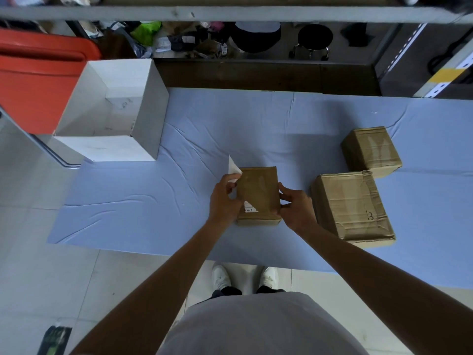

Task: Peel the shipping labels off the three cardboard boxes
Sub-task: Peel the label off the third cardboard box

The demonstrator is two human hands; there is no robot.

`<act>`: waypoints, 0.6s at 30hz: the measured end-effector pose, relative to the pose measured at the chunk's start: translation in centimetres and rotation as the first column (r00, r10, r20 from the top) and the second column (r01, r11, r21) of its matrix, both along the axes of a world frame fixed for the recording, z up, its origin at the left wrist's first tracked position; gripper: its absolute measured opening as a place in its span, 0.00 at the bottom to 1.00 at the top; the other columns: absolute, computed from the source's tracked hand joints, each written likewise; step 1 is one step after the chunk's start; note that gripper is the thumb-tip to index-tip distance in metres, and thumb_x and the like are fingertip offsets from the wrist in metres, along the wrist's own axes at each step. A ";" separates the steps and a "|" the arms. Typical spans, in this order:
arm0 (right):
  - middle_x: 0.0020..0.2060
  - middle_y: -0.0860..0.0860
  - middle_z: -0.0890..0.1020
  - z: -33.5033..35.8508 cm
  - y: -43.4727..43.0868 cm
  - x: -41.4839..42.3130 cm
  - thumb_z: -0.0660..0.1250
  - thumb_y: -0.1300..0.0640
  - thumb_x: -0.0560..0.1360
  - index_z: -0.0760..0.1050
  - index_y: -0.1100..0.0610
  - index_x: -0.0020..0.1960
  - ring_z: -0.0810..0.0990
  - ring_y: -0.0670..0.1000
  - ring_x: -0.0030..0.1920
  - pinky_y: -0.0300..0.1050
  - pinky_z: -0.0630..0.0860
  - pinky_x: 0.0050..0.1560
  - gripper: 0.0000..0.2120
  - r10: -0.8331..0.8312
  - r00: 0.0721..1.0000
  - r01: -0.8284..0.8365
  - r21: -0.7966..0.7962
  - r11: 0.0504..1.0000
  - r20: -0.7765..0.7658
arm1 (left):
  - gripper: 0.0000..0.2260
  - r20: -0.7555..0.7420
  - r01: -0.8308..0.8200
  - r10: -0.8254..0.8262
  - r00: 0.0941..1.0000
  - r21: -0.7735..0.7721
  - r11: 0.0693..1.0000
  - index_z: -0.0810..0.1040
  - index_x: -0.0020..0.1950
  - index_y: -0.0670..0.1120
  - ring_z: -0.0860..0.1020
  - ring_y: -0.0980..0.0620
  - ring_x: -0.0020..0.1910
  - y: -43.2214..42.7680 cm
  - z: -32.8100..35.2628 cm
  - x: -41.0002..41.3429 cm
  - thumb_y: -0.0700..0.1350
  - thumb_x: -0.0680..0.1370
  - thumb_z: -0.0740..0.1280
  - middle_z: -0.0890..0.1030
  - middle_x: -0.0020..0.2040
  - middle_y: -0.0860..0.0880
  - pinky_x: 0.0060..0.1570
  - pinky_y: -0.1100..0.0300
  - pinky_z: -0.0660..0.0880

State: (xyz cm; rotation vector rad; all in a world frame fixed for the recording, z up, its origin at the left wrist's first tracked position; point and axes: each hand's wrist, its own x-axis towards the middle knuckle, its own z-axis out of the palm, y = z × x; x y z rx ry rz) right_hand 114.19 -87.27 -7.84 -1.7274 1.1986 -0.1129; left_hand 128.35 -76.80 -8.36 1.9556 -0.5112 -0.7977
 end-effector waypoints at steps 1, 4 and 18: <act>0.63 0.54 0.78 0.0 0.0 0.1 0.71 0.68 0.71 0.67 0.58 0.72 0.78 0.58 0.61 0.51 0.76 0.58 0.31 0.019 1.000 -0.019 -0.001 1.000 -0.002 | 0.20 0.098 0.012 -0.014 0.995 0.019 1.000 0.73 0.60 0.52 0.77 0.52 0.54 0.4 -0.2 -0.1 0.38 0.72 0.71 0.77 0.56 0.49 0.52 0.59 0.74; 0.64 0.55 0.77 -0.1 0.1 0.2 0.70 0.69 0.71 0.66 0.58 0.72 0.78 0.58 0.61 0.51 0.76 0.58 0.32 0.031 1.000 -0.031 0.014 0.999 0.001 | 0.19 0.240 0.052 -0.052 0.969 0.003 0.999 0.74 0.61 0.51 0.75 0.53 0.53 1.2 -0.7 -0.2 0.40 0.72 0.71 0.76 0.55 0.48 0.52 0.64 0.72; 0.65 0.55 0.77 -0.1 0.1 0.3 0.70 0.69 0.71 0.66 0.58 0.72 0.77 0.58 0.62 0.48 0.77 0.55 0.32 0.041 0.999 -0.041 -0.007 0.999 -0.016 | 0.16 0.339 0.176 -0.157 0.927 -0.026 0.984 0.76 0.58 0.48 0.78 0.55 0.43 2.1 -1.2 -0.5 0.42 0.71 0.73 0.81 0.44 0.51 0.44 0.73 0.72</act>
